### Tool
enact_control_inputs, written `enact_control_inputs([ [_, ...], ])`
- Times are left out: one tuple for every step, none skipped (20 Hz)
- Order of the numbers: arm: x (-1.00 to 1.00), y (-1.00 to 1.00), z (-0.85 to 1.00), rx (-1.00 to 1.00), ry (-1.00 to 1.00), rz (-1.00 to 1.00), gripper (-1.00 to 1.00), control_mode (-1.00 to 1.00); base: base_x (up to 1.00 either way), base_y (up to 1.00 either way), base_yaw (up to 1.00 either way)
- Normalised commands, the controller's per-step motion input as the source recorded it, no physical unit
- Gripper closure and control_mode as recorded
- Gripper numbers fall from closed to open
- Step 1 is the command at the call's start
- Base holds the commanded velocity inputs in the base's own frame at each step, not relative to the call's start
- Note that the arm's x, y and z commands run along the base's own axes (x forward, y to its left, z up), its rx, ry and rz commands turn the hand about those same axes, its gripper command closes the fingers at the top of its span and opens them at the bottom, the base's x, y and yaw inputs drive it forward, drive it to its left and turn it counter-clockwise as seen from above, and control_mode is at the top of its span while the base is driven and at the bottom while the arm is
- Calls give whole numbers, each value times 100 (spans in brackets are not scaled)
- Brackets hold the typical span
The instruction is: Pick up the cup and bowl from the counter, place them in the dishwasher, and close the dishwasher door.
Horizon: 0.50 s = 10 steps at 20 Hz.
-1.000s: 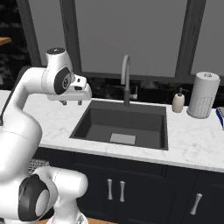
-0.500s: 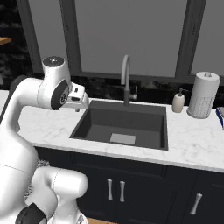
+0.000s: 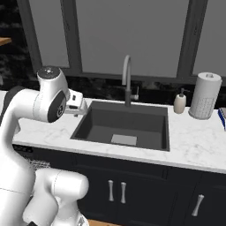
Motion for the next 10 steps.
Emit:
enact_control_inputs([
  [0, 0, 0, 0, 0, 0, -100, 100, -65, 0, 0],
  [0, 0, 0, 0, 0, 0, -100, 100, -51, 0, 0],
  [0, 0, 0, 0, 0, 0, -100, 100, -35, -25, 4],
  [0, 0, 0, 0, 0, 0, -100, 100, -34, -39, 22],
  [0, 0, 0, 0, 0, 0, -100, 100, 0, -51, 32],
  [0, 0, 0, 0, 0, 0, -100, 100, 0, -64, 41],
  [0, 0, 0, 0, 0, 0, -100, 100, 0, -59, 53],
  [0, 0, 0, 0, 0, 0, -100, 100, 0, -67, 59],
  [0, 0, 0, 0, 0, 0, -100, 100, 0, -60, 65],
  [0, 0, 0, 0, 0, 0, -100, 100, 7, -68, 69],
])
